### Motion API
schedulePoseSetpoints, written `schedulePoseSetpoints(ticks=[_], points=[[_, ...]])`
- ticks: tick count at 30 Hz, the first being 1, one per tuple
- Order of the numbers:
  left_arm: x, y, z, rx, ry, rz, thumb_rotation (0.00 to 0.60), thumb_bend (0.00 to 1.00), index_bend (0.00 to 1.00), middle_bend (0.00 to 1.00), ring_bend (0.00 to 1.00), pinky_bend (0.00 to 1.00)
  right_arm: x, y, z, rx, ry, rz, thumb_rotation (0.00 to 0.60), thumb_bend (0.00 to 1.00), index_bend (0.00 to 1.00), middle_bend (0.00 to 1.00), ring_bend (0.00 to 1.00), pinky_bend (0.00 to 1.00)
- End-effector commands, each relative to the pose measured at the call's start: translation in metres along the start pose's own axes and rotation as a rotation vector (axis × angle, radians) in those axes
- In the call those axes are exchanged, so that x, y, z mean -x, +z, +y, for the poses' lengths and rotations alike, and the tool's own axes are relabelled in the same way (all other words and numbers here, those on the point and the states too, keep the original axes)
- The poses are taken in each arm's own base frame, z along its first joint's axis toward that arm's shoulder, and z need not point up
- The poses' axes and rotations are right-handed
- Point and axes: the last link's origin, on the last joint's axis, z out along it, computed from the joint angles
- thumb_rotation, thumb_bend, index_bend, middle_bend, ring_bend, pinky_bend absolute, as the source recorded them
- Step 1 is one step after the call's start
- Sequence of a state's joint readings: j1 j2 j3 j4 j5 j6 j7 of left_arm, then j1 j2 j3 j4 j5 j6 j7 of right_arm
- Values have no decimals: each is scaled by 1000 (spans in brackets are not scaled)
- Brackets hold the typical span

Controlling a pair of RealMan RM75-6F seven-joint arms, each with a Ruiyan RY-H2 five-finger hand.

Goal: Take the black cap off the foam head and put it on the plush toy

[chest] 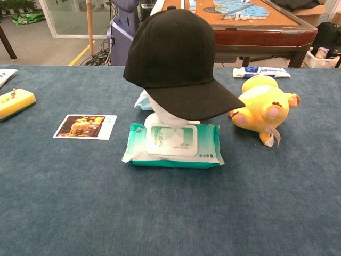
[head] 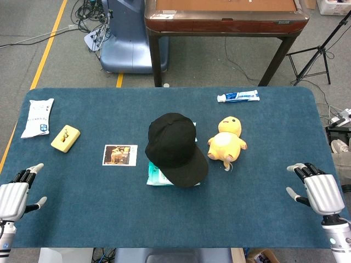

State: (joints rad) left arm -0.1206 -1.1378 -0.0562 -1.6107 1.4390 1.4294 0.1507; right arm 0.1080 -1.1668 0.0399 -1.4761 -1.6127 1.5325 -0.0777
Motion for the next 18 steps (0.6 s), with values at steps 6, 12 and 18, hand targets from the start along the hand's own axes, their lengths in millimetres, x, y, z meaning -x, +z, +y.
schedulePoseSetpoints(ticks=[6,12,18], points=[[-2,-3,-2,-15,-5,15,600,166,143,198,198,498,1,3,-1,-10,1,-8,600,210,369,387,321,598],[-2,-8,-2,-18,-4,27,600,166,144,198,198,498,1,9,-7,-47,3,39,600,209,370,375,307,595],[1,-8,-2,-11,4,12,600,166,144,198,199,498,3,18,-13,-81,-22,165,600,180,370,388,341,610]])
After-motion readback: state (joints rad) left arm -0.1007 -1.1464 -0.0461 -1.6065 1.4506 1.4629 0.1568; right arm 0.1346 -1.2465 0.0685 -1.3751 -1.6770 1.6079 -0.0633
